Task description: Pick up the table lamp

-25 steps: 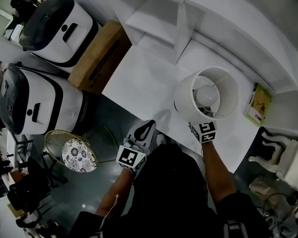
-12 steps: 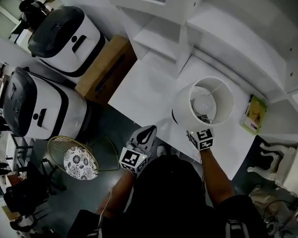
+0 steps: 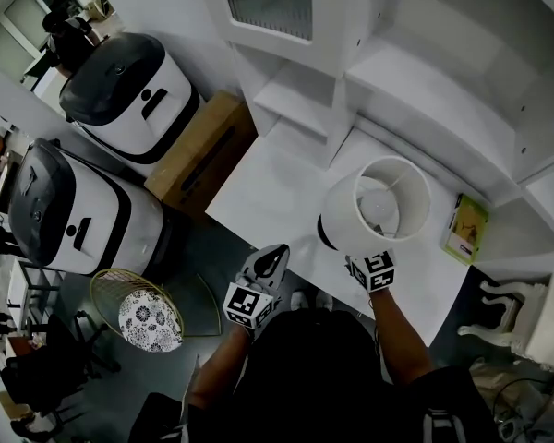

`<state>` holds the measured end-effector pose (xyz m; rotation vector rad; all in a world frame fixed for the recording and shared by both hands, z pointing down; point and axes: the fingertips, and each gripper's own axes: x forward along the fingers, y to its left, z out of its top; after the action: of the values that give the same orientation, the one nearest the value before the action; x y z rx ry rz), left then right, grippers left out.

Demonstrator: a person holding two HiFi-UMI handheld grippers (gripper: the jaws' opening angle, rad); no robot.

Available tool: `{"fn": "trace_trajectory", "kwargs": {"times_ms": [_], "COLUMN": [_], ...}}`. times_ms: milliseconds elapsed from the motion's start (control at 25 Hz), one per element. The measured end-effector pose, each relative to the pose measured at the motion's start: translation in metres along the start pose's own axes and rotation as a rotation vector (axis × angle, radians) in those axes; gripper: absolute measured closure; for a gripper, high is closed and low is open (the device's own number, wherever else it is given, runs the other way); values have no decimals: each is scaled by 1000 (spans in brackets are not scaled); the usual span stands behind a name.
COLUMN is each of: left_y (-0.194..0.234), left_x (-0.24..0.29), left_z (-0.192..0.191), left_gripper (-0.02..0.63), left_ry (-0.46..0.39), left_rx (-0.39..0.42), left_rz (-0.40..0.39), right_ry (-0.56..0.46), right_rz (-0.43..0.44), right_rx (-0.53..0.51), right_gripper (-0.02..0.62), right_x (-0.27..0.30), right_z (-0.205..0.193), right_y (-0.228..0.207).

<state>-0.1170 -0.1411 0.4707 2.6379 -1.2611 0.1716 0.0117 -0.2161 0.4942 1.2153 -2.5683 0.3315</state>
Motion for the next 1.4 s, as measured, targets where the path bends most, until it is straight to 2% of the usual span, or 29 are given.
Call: {"fn": "trace_trajectory", "kwargs": {"times_ms": [200,720,1120,1400], "left_y": [7,26,14,14], "left_x": [-3,-9,2,-2], "left_z": [0,8,9,3], "left_gripper": [588,587,588,588], "left_ry": [-1,-26,-18,1], "left_rx": [5,-8,-4,-2], "left_rz": [13,41,17,30], "right_ry": [-23,8,48,45], "right_rz": [-10,7,8,0], "right_rx": [3,-20,-21,-19], "right_gripper": [468,468,468,468], "right_x": [0,2,0,0], "right_z": [6,15,4,-2], "right_y": [-4,7,1,-5]}}
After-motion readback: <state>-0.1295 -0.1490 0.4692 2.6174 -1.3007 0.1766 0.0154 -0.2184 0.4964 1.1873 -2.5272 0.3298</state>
